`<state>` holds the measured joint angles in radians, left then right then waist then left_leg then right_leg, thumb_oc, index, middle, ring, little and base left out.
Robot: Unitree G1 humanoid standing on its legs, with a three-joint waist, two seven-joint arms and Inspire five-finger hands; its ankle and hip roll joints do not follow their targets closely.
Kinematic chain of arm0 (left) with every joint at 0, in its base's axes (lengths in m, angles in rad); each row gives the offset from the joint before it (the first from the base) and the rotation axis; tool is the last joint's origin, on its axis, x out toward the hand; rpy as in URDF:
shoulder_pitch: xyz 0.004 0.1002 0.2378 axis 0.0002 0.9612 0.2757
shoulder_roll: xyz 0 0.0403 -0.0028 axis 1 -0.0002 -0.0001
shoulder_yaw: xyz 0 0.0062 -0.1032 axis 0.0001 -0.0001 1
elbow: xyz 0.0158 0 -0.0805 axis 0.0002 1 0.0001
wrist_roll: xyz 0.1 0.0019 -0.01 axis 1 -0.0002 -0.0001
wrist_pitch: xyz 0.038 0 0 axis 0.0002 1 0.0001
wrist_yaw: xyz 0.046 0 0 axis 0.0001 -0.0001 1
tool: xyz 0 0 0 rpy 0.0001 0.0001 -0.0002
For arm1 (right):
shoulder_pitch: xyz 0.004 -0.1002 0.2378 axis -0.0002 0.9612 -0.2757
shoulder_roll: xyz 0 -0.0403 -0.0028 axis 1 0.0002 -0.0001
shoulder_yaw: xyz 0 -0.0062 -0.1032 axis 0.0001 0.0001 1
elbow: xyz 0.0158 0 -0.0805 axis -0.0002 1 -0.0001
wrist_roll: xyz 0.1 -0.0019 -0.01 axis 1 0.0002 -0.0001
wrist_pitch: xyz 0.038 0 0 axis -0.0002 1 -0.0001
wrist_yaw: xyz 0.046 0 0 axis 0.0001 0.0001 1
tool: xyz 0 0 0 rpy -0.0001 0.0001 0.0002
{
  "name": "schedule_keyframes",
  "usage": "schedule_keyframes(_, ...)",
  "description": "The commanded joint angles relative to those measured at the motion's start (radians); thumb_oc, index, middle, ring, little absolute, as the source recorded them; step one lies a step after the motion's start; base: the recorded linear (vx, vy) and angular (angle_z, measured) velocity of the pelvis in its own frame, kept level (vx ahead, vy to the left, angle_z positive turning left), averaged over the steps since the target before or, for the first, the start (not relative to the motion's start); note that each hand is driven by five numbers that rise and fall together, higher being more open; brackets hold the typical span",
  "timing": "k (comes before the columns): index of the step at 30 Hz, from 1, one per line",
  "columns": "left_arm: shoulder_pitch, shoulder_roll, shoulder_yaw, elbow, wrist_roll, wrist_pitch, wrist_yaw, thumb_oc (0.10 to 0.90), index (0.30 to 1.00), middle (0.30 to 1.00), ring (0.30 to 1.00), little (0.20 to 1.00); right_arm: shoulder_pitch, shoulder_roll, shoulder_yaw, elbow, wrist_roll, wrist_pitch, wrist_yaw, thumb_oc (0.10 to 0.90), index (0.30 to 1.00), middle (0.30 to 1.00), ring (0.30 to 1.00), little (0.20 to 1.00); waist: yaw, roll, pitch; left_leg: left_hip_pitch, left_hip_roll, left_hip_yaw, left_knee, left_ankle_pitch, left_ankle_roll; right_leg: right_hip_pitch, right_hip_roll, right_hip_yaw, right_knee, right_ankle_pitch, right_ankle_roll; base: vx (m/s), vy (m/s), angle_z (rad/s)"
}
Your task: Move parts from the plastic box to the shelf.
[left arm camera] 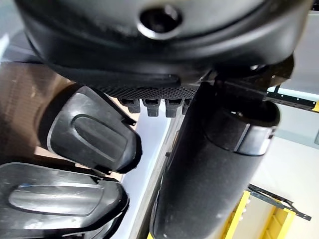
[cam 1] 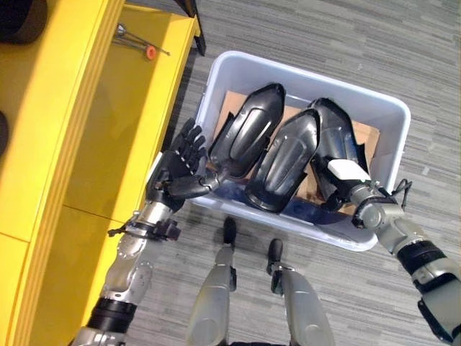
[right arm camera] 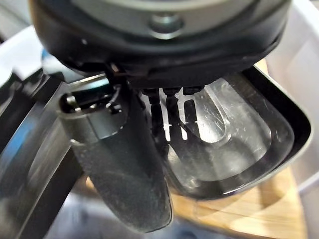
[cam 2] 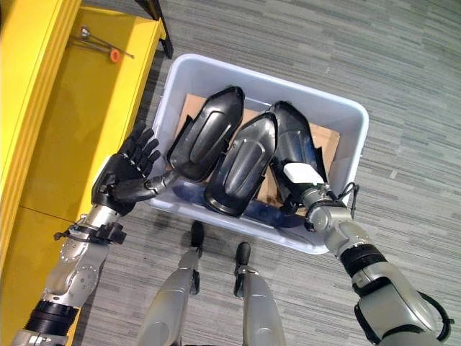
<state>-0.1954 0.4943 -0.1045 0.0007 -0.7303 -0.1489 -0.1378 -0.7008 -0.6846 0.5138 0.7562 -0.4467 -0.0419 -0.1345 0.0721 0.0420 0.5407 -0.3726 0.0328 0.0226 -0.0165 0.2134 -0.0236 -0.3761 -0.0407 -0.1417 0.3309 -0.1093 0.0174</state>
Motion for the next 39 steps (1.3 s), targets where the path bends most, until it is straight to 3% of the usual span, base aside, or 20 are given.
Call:
schedule_keyframes(1, -0.054, -0.033, 0.012, -0.112, -0.014, -0.078, -0.050, 0.900, 1.000, 1.000, 1.000, 1.000, -0.036, -0.037, 0.011, 0.074, -0.049, 0.044, -0.129, 0.900, 1.000, 1.000, 1.000, 1.000, 0.002, 0.034, -0.021, -0.009, -0.019, 0.011, 0.082, -0.165, -0.012, 0.008, 0.034, -0.021, -0.049, -0.032, -0.015, 0.00, 0.000, 0.00)
schedule_keyframes(7, -0.034, -0.029, 0.008, -0.120, -0.085, -0.049, -0.041, 0.900, 1.000, 1.000, 1.000, 1.000, -0.071, -0.072, 0.019, 0.028, -0.157, 0.031, -0.182, 0.900, 1.000, 1.000, 1.000, 1.000, -0.002, 0.048, -0.021, 0.005, -0.021, 0.014, 0.080, -0.165, -0.013, 0.017, 0.028, -0.024, -0.047, -0.032, -0.013, 0.00, 0.025, -0.01)
schedule_keyframes(9, 0.001, -0.032, 0.025, -0.136, -0.080, -0.063, -0.063, 0.900, 1.000, 1.000, 1.000, 1.000, -0.042, -0.099, 0.007, -0.094, -0.148, 0.028, -0.185, 0.900, 1.000, 1.000, 1.000, 1.000, -0.009, 0.040, -0.021, 0.026, -0.019, 0.018, 0.075, -0.168, -0.011, 0.033, 0.026, -0.021, -0.054, -0.031, -0.011, 0.01, 0.046, 0.00)
schedule_keyframes(11, 0.018, -0.030, 0.035, -0.145, -0.099, -0.044, -0.081, 0.900, 1.000, 1.000, 1.000, 1.000, -0.023, -0.106, -0.014, -0.155, -0.232, 0.008, -0.196, 0.900, 1.000, 1.000, 1.000, 1.000, -0.013, 0.036, -0.021, 0.038, -0.018, 0.018, 0.073, -0.171, -0.009, 0.041, 0.026, -0.017, -0.057, -0.029, -0.009, 0.01, 0.020, 0.01)
schedule_keyframes(16, 0.061, -0.031, 0.061, -0.176, -0.114, -0.038, -0.099, 0.900, 1.000, 1.000, 1.000, 1.000, 0.037, -0.137, -0.047, -0.401, -0.315, -0.056, -0.119, 0.900, 1.000, 1.000, 1.000, 1.000, -0.030, 0.018, -0.021, 0.072, -0.014, 0.026, 0.072, -0.179, -0.006, 0.069, 0.028, -0.002, -0.073, -0.022, -0.002, 0.01, 0.020, 0.01)
schedule_keyframes(20, 0.073, -0.036, 0.073, -0.198, -0.103, -0.033, -0.085, 0.900, 1.000, 1.000, 1.000, 1.000, 0.108, -0.117, -0.084, -0.547, -0.272, -0.111, -0.066, 0.900, 1.000, 1.000, 1.000, 1.000, -0.044, 0.001, -0.021, 0.099, -0.010, 0.034, 0.063, -0.183, -0.003, 0.090, 0.029, 0.012, -0.091, -0.015, 0.001, 0.01, 0.019, -0.03)
schedule_keyframes(22, 0.075, -0.039, 0.076, -0.200, -0.104, -0.034, -0.087, 0.900, 1.000, 1.000, 1.000, 1.000, 0.134, -0.106, -0.094, -0.586, -0.299, -0.161, -0.140, 0.900, 1.000, 1.000, 1.000, 1.000, -0.049, -0.003, -0.021, 0.111, -0.008, 0.037, 0.059, -0.184, -0.002, 0.102, 0.030, 0.017, -0.100, -0.012, 0.002, 0.01, 0.010, -0.03)
schedule_keyframes(24, 0.074, -0.054, 0.068, -0.204, -0.127, -0.023, -0.085, 0.900, 1.000, 1.000, 1.000, 1.000, 0.163, -0.090, -0.143, -0.662, -0.382, -0.240, -0.323, 0.900, 1.000, 1.000, 1.000, 1.000, -0.059, -0.006, -0.021, 0.131, -0.011, 0.039, 0.066, -0.196, 0.002, 0.123, 0.030, 0.031, -0.111, -0.007, 0.004, 0.02, 0.058, -0.05)
schedule_keyframes(26, 0.083, -0.061, 0.067, -0.207, -0.128, -0.028, -0.079, 0.900, 1.000, 1.000, 1.000, 1.000, 0.197, -0.076, -0.192, -0.729, -0.430, -0.277, -0.377, 0.900, 1.000, 1.000, 1.000, 1.000, -0.067, -0.006, -0.033, 0.144, -0.015, 0.040, 0.065, -0.205, 0.004, 0.134, 0.031, 0.040, -0.123, -0.004, 0.008, 0.02, 0.057, -0.17)
schedule_keyframes(28, 0.086, -0.066, 0.068, -0.210, -0.133, -0.029, -0.078, 0.900, 1.000, 1.000, 1.000, 1.000, 0.217, -0.075, -0.217, -0.774, -0.461, -0.262, -0.389, 0.900, 1.000, 1.000, 1.000, 1.000, -0.074, -0.006, -0.042, 0.156, -0.017, 0.041, 0.061, -0.209, 0.005, 0.146, 0.031, 0.045, -0.134, -0.002, 0.009, 0.03, 0.055, -0.09)
schedule_keyframes(30, 0.096, -0.069, 0.070, -0.218, -0.137, -0.026, -0.083, 0.900, 1.000, 1.000, 1.000, 1.000, 0.237, -0.081, -0.242, -0.793, -0.419, -0.204, -0.363, 0.900, 1.000, 1.000, 1.000, 1.000, -0.080, -0.007, -0.057, 0.175, -0.018, 0.044, 0.056, -0.215, 0.004, 0.166, 0.031, 0.054, -0.151, 0.002, 0.010, 0.05, 0.056, -0.01)
schedule_keyframes(35, 0.118, -0.065, 0.070, -0.223, -0.152, -0.029, -0.100, 0.900, 1.000, 1.000, 1.000, 1.000, 0.255, -0.088, -0.266, -0.759, -0.374, -0.143, -0.333, 0.900, 1.000, 1.000, 1.000, 1.000, -0.080, -0.010, -0.080, 0.199, -0.017, 0.046, 0.052, -0.222, 0.008, 0.192, 0.029, 0.059, -0.170, 0.007, 0.011, 0.04, 0.022, -0.04)
schedule_keyframes(39, 0.139, -0.059, 0.079, -0.226, -0.161, -0.016, -0.120, 0.900, 1.000, 1.000, 1.000, 1.000, 0.278, -0.100, -0.283, -0.732, -0.351, -0.143, -0.294, 0.900, 1.000, 1.000, 1.000, 1.000, -0.078, -0.013, -0.098, 0.219, -0.015, 0.047, 0.044, -0.225, 0.009, 0.214, 0.027, 0.059, -0.183, 0.009, 0.013, 0.06, 0.005, 0.01)
